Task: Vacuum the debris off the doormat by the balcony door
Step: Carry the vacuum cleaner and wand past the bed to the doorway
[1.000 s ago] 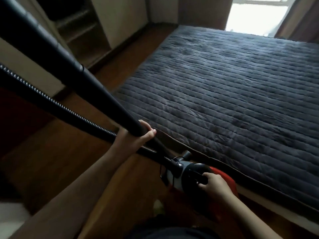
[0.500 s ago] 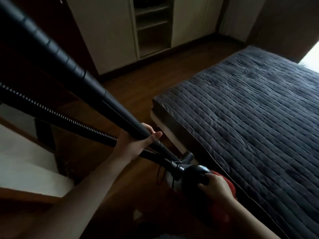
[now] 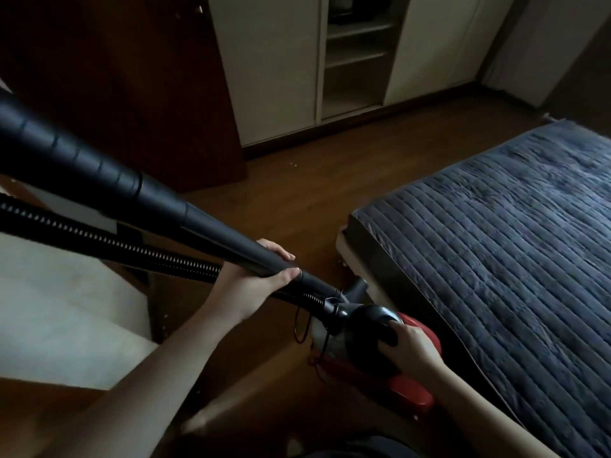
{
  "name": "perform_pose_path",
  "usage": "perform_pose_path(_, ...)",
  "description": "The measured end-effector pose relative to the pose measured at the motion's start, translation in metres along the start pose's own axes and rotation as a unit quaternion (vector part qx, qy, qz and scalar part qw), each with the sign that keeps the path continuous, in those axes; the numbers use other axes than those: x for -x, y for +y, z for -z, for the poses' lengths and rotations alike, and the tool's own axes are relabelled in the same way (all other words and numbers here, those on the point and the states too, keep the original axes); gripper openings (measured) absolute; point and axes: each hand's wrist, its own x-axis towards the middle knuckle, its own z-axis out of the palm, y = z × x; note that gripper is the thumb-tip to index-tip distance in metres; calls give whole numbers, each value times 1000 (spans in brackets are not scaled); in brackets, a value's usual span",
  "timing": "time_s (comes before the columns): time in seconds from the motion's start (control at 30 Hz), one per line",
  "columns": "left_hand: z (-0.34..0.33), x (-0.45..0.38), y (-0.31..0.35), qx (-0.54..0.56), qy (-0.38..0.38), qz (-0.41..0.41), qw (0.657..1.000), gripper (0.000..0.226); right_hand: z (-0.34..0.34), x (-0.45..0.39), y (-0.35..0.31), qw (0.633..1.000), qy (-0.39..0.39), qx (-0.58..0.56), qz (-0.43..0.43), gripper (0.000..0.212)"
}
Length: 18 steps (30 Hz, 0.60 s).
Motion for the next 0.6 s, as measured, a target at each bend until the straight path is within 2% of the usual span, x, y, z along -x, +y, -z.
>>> perform_pose_path(0.27,28,-74,-36,24,56,33,998,14,16,-99,-54,999,-9,10,40,32)
perform_pose_path(0.6,39,-205,-60,-64,77,34,994,9,55,-242,-100,992,-69,-1,106,33)
